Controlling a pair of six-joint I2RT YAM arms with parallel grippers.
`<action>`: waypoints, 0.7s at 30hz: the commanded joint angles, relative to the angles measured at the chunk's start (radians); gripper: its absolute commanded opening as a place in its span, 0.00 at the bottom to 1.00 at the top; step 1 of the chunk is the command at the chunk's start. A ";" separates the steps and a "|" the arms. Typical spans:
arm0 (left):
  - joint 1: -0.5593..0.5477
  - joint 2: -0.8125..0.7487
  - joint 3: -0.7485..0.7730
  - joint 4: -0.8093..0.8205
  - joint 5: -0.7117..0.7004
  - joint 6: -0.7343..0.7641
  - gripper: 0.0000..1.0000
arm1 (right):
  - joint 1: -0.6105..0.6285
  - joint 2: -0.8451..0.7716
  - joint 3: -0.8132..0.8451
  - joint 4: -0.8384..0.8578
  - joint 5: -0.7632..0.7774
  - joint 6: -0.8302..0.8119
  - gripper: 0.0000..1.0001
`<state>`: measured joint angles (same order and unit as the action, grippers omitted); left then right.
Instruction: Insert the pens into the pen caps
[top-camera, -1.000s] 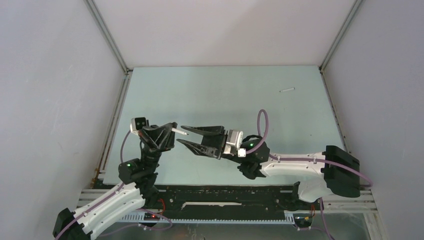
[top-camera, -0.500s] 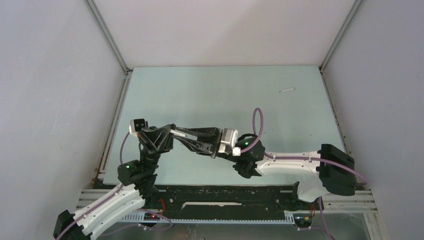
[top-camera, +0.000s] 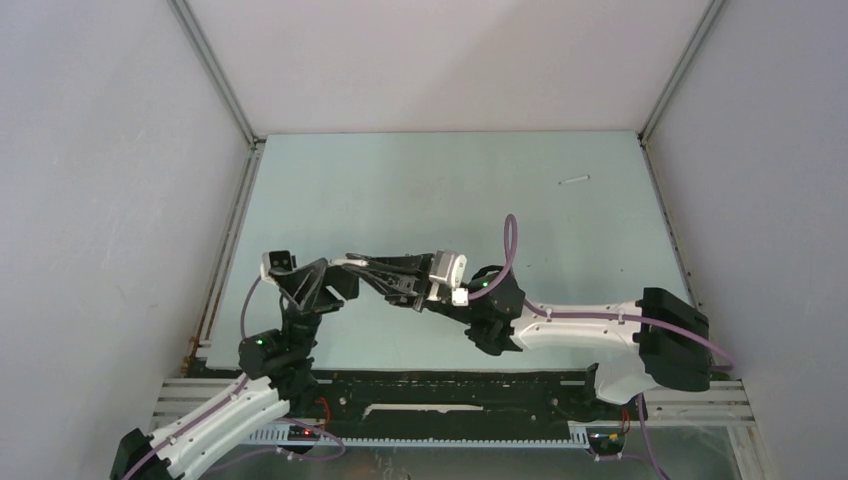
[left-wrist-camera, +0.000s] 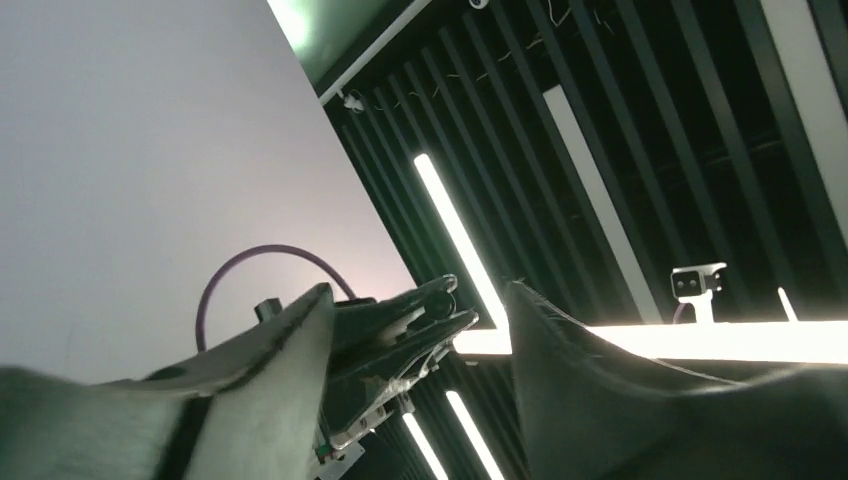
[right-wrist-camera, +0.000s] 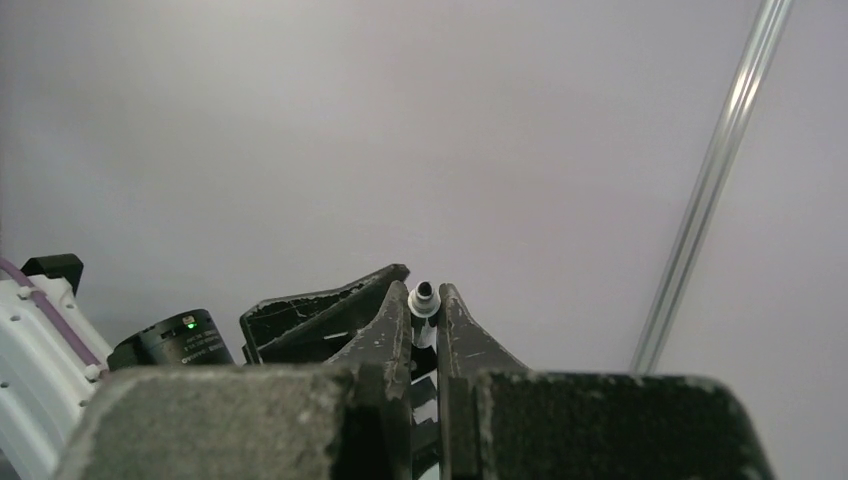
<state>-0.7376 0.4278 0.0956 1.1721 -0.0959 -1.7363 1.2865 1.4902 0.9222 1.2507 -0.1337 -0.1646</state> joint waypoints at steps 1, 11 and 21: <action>-0.003 -0.095 -0.064 -0.069 -0.076 0.038 0.74 | -0.002 -0.098 0.041 -0.155 0.087 0.039 0.00; -0.002 -0.361 -0.074 -0.518 -0.138 0.347 0.85 | -0.085 -0.427 0.015 -0.813 0.270 0.314 0.00; -0.002 -0.366 0.111 -0.974 -0.086 0.820 0.79 | -0.230 -0.789 -0.119 -1.223 0.262 0.596 0.00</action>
<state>-0.7376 0.0517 0.1112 0.4023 -0.1814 -1.1675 1.0740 0.7986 0.8566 0.2066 0.1085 0.3080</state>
